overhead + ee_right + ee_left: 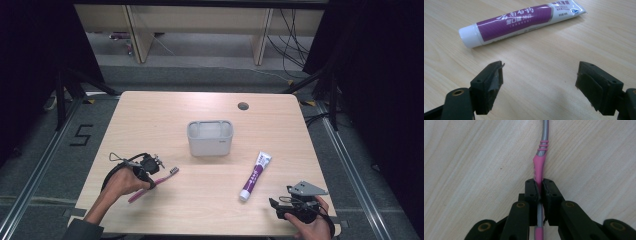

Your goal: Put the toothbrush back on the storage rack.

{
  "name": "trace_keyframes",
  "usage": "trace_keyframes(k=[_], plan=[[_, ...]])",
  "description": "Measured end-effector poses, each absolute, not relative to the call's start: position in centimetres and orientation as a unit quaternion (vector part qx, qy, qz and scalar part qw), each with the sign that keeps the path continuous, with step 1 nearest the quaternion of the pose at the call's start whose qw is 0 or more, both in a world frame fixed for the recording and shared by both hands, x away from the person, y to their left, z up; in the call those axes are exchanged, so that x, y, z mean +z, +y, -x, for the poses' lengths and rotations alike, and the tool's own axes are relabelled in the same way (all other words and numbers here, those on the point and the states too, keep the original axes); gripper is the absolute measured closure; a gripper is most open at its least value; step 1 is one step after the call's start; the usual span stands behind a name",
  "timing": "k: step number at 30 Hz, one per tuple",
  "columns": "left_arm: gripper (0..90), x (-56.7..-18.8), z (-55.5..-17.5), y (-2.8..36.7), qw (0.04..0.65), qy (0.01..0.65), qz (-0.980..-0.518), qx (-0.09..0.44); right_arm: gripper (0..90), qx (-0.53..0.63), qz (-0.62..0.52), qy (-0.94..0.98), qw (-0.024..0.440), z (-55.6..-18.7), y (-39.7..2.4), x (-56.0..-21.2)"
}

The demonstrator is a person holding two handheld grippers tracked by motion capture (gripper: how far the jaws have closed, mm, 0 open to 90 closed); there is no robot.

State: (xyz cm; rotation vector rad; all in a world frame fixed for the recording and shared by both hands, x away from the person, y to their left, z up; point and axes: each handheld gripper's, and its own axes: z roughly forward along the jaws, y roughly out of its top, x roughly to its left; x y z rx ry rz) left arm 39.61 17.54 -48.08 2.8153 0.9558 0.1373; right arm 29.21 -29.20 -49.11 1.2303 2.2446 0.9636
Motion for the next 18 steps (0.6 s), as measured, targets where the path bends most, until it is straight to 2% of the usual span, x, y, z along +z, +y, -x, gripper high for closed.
trace_keyframes(k=[6, 18], plan=[[82.3, -47.8, -39.5, 17.4, 0.081, 0.307, -0.947, 0.048, 22.1, 0.346, -0.445, 0.802, 0.197, -29.2, -29.1, -49.2], [82.2, -45.4, -39.2, 18.1, 0.147, 0.307, -0.938, 0.066, 22.1, 0.343, -0.447, 0.802, 0.2, -29.2, -29.2, -49.1]])
